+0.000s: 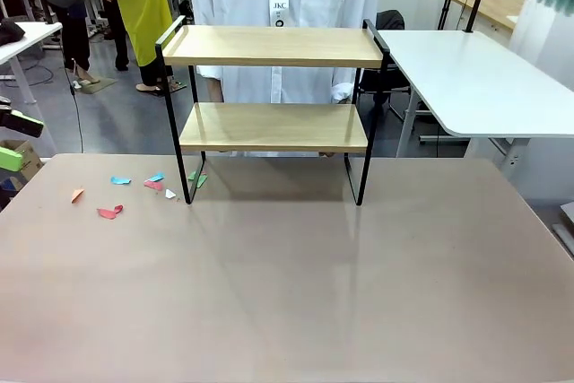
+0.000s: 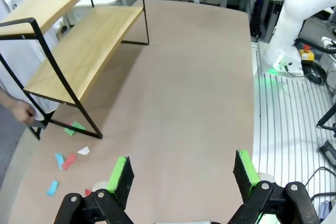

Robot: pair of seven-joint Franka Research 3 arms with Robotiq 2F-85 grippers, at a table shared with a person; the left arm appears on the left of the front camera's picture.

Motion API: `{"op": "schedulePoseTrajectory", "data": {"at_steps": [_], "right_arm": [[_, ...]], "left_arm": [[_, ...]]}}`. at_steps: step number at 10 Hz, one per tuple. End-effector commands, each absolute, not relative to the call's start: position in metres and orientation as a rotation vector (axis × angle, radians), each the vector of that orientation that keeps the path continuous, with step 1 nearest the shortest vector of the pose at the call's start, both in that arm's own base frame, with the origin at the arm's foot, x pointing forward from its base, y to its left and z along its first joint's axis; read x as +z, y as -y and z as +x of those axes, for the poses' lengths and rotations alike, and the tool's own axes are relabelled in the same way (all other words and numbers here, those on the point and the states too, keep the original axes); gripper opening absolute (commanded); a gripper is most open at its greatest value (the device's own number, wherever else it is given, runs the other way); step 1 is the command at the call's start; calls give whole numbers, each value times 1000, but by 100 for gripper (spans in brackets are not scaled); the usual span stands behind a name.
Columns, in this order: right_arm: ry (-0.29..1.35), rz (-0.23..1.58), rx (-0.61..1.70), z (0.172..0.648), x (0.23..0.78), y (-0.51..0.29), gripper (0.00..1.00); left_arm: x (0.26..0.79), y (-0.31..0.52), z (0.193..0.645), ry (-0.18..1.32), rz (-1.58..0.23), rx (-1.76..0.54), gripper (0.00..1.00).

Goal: Clean the shelf.
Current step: Hand the Duster back to the human.

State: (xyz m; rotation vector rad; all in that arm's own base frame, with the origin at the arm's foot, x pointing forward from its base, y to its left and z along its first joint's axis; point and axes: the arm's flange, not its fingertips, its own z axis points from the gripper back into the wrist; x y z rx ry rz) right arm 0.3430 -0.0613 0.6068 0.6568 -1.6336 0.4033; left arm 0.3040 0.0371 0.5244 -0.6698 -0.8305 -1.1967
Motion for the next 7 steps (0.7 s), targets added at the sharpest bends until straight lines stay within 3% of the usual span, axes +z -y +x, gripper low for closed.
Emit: {"op": "schedulePoseTrajectory", "data": {"at_steps": [1,4,7], "right_arm": [[1689,548,273,352,593,64,17],[1636,463,156,362,549,94,17],[1516,394,55,375,470,111,17]], "left_arm": [[526,-36,307,864,-685,-1211,100],[526,-36,307,864,-685,-1211,100],[526,-36,307,864,-685,-1211,100]]}}
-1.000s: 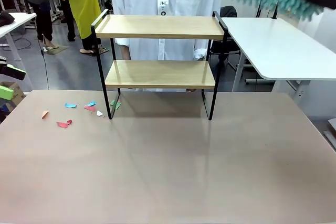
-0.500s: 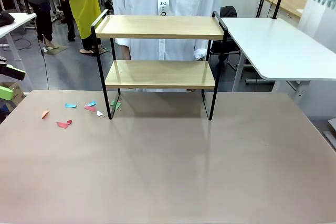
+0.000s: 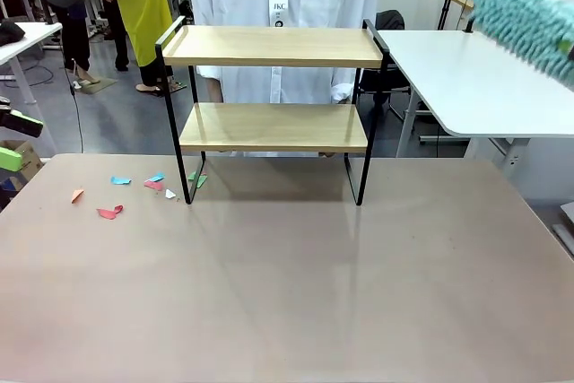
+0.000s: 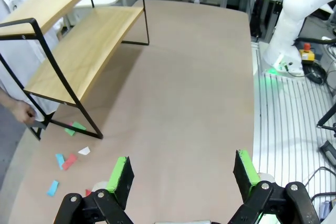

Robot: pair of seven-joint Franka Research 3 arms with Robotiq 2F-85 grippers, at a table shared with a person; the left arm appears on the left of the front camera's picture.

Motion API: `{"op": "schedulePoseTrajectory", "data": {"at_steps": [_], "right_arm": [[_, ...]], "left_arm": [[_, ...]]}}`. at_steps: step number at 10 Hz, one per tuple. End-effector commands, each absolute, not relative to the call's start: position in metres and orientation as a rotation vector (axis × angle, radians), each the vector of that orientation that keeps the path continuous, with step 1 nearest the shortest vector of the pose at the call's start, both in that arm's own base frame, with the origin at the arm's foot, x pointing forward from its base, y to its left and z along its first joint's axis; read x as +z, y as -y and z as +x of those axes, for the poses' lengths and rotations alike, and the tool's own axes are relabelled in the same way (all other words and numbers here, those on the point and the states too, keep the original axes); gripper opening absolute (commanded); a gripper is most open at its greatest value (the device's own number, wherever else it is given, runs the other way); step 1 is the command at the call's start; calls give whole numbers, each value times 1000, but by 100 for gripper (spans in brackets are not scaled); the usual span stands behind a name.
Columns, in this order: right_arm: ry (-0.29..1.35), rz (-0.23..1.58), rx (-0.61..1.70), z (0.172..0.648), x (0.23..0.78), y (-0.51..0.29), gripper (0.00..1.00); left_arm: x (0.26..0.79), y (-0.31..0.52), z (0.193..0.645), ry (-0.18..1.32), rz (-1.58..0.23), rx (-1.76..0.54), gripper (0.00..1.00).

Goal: Clean the shelf.
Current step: Hand the Duster back to the human.

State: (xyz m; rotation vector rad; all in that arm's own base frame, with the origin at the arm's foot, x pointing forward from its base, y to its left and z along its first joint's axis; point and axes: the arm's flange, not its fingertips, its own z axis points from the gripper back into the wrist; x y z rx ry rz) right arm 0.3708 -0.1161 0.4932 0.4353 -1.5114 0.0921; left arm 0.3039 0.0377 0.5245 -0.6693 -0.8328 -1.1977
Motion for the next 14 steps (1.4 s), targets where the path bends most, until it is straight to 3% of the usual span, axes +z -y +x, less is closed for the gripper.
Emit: {"op": "schedulePoseTrajectory", "data": {"at_steps": [1,5,6,7,14], "right_arm": [[1473,370,33,373,445,114,17],[1381,307,21,359,378,113,17],[1414,324,23,357,376,112,17],[1340,353,17,389,394,131,17],[1340,353,17,389,394,131,17]], "left_arm": [[526,-36,307,864,-685,-1211,100],[526,-36,307,864,-685,-1211,100],[526,-36,307,864,-685,-1211,100],[526,-36,307,864,-685,-1211,100],[526,-36,307,864,-685,-1211,100]]}}
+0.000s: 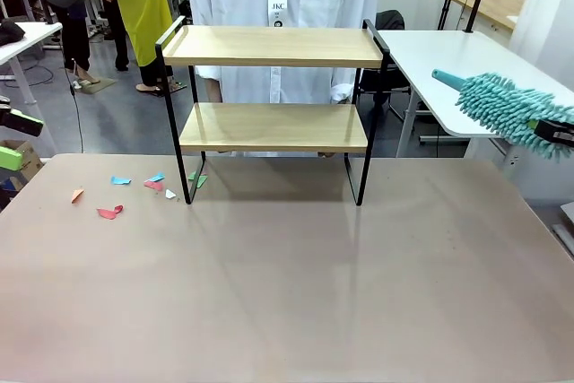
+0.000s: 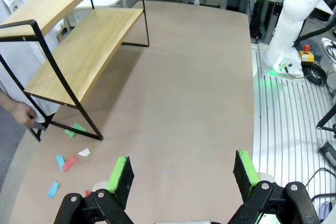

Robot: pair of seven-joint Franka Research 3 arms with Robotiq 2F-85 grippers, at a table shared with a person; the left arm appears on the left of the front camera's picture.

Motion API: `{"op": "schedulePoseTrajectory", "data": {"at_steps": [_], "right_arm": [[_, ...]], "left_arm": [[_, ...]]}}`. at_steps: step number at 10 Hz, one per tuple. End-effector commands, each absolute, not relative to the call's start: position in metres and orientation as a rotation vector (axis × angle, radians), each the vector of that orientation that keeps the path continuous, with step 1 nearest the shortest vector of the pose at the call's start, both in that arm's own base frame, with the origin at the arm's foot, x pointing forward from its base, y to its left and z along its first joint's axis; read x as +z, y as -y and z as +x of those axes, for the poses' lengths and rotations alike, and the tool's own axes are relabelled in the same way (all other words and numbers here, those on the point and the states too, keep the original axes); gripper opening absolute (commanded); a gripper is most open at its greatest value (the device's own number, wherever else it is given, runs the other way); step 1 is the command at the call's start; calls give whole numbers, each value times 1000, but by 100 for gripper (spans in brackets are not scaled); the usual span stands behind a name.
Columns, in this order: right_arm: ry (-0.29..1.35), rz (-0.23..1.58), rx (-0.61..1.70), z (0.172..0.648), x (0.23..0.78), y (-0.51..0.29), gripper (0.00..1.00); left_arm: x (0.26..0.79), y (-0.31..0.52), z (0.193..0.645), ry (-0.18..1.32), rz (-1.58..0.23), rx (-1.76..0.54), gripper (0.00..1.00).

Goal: Clean the shelf.
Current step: Hand the Duster back to the human.

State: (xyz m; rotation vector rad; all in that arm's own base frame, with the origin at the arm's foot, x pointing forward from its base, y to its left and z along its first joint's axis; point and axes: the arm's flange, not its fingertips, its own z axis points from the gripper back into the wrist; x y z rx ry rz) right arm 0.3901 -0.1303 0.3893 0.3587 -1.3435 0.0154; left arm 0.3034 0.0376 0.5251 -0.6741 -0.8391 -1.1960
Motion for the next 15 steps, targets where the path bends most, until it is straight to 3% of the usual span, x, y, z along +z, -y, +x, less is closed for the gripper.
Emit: {"op": "schedulePoseTrajectory", "data": {"at_steps": [1,15], "right_arm": [[1340,353,17,389,394,131,17],[1340,353,17,389,394,131,17]], "left_arm": [[526,-36,307,864,-685,-1211,100],[526,-36,307,864,-685,-1211,100]]}}
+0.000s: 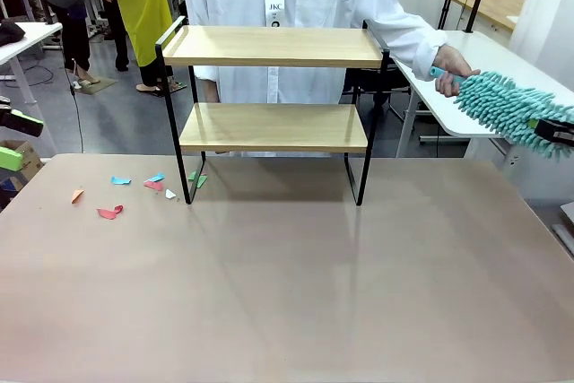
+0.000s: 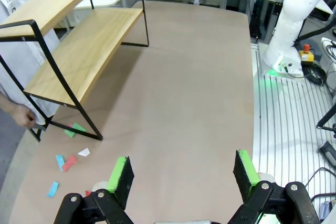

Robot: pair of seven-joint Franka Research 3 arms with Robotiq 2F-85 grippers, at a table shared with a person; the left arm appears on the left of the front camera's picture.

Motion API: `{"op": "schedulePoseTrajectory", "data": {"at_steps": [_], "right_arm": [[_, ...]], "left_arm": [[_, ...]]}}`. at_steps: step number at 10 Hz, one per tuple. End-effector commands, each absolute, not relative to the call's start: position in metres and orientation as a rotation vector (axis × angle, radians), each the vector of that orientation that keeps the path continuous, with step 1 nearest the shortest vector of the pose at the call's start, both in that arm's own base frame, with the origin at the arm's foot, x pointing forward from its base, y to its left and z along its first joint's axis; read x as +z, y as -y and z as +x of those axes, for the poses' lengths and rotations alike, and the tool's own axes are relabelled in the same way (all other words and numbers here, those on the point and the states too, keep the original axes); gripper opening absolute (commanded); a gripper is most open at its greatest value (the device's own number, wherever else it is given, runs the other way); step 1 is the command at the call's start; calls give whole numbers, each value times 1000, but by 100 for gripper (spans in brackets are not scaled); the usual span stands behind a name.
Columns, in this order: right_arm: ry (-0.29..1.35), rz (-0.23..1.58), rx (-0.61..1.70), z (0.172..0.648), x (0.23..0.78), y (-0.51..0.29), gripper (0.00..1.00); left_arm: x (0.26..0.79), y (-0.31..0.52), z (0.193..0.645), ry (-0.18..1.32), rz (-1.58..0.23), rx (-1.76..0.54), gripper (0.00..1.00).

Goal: Clean the shelf.
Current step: Hand the Duster back to the human.

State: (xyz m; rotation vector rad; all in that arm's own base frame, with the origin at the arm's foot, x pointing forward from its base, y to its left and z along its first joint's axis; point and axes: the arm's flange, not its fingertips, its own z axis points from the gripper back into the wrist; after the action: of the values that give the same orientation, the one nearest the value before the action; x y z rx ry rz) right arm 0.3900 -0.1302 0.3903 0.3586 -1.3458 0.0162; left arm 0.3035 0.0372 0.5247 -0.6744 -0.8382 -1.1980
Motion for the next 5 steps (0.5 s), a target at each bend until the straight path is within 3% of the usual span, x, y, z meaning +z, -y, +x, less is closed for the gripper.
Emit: {"op": "schedulePoseTrajectory", "data": {"at_steps": [1,2,3,4,5], "right_arm": [[1340,353,17,389,394,131,17],[1340,353,17,389,394,131,17],[1346,359,16,390,390,130,63],[1334,360,18,387,395,131,75],[1327,364,15,385,401,133,100]], "left_arm": [[526,-36,307,864,-685,-1211,100],[526,-36,307,864,-685,-1211,100],[526,-36,307,864,-685,-1211,100],[526,-36,307,864,-685,-1211,100],[526,-36,307,864,-685,-1211,100]]}}
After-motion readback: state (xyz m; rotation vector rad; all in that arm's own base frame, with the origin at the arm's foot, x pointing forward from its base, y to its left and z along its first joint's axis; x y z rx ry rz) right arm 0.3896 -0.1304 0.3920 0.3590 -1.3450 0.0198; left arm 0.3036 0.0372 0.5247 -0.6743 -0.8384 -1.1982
